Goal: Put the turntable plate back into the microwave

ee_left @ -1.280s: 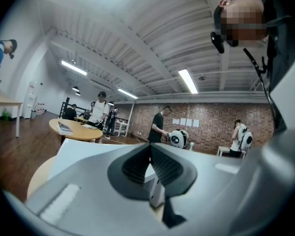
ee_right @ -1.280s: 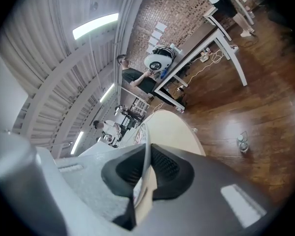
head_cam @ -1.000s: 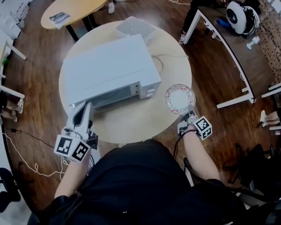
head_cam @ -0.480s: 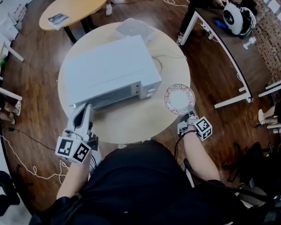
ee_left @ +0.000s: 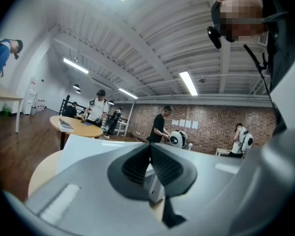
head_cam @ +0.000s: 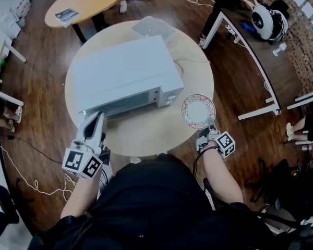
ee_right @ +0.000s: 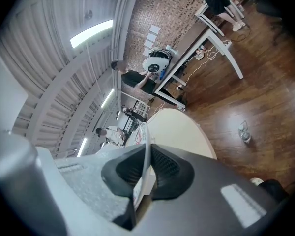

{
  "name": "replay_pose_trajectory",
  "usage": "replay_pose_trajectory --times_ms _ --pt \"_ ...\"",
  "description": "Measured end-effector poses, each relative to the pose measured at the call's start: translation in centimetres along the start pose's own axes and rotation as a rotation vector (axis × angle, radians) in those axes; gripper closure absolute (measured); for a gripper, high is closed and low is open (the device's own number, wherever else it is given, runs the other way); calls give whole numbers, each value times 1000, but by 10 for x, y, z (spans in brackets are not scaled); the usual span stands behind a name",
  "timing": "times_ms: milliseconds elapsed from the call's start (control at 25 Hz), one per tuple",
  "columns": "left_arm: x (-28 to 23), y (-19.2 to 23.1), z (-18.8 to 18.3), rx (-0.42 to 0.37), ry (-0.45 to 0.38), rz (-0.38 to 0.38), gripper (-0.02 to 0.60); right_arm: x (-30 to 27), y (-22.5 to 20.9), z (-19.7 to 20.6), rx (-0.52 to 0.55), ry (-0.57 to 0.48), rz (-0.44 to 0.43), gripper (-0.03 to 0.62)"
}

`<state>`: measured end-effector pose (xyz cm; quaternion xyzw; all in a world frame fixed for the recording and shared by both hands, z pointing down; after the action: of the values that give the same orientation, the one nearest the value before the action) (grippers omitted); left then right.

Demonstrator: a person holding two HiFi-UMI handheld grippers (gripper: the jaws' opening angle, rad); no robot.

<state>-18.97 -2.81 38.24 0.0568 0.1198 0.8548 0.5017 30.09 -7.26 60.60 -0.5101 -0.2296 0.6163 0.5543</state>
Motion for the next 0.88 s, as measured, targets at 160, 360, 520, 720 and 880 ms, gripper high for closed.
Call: replay_pose_trajectory --times_ms 160,360,520,720,880 --pt "2 0 -1 0 1 -1 578 0 4 5 0 10 -13 576" --pt "2 -3 3 -1 11 0 578 0 5 12 -13 37 -19 576" --pt "3 -6 5 -5 19 5 578 1 7 18 -18 52 -28 576" --pt "5 -6 2 -13 17 7 578 1 10 24 -20 65 -37 576" --pt "7 -6 5 -6 21 5 578 2 11 29 -18 76 -41 575"
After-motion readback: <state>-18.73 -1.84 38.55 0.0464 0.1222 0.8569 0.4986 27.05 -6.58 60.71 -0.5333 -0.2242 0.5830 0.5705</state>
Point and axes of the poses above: the fingertips, and each gripper's own axes: x backward along the fingers, y to its left, z out of its underside, the point moved 5 cm from there along x, backward along the fingers, and after that the axes turned 4 degrees about z, right-handed, at the moved point
